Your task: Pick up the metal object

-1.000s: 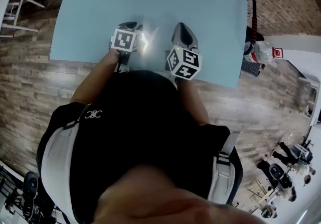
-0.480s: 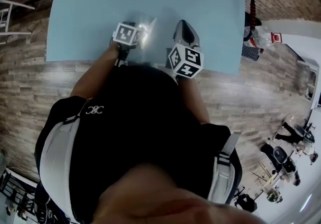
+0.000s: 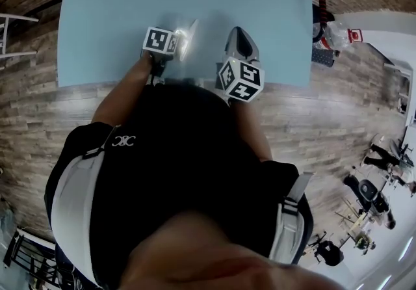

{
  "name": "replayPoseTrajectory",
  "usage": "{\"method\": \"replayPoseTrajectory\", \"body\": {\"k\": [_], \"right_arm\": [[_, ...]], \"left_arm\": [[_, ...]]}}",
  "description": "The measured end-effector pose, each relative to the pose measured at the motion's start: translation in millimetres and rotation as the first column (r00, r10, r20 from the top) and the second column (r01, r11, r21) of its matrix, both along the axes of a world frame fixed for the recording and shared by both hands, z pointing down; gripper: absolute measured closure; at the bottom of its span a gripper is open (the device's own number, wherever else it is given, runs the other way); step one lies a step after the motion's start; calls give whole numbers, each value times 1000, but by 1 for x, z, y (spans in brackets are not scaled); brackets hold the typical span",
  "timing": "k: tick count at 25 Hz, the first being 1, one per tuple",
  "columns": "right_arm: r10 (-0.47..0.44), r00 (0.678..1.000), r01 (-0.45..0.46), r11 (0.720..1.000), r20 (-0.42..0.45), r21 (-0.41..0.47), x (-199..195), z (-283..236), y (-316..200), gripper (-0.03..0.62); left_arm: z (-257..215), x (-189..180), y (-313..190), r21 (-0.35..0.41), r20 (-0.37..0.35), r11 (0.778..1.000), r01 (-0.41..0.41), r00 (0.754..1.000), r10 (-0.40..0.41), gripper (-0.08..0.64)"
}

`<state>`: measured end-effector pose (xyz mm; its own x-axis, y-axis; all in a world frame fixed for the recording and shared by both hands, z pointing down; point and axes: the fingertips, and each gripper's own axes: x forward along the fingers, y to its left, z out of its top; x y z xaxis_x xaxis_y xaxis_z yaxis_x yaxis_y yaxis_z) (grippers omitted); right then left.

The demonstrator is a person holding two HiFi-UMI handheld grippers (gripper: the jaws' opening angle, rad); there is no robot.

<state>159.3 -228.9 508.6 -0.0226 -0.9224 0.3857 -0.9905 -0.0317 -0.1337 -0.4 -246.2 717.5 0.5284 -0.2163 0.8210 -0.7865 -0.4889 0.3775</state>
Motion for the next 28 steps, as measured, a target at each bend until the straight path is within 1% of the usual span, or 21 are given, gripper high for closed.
{"method": "replayPoseTrajectory", "body": {"k": [4,6,13,15,19,24,28], "right_arm": [[9,1000,-9,1000,-5,1,3,-1,1,578],[11,1000,-11,1000,-7,2,6,-2,0,578],[1,1000,-1,1000,-9,4,5,-2,-4,578],[-4,1000,4,1000,-10,7,4,-3,-6,578],[-14,1000,14,1000,-17,5,3,-4,-9,578],[-22,1000,22,1000,-22,6,4,-3,-8,578],[-29,999,29,1000,-20,8,7,-3,-9,578]], "left_arm": [[4,12,3,-45,-79,999,-3,997,0,439],[3,17,4,-54,-97,998,-8,995,2,468],[0,21,6,-88,-150,996,4,988,-17,493],[-3,23,7,-84,-167,996,-6,986,-8,505],[-13,29,7,-61,-193,998,-31,981,18,557],[-16,30,6,-39,-189,999,-27,982,20,558],[-23,33,3,-6,-194,1000,-26,981,24,558]]}}
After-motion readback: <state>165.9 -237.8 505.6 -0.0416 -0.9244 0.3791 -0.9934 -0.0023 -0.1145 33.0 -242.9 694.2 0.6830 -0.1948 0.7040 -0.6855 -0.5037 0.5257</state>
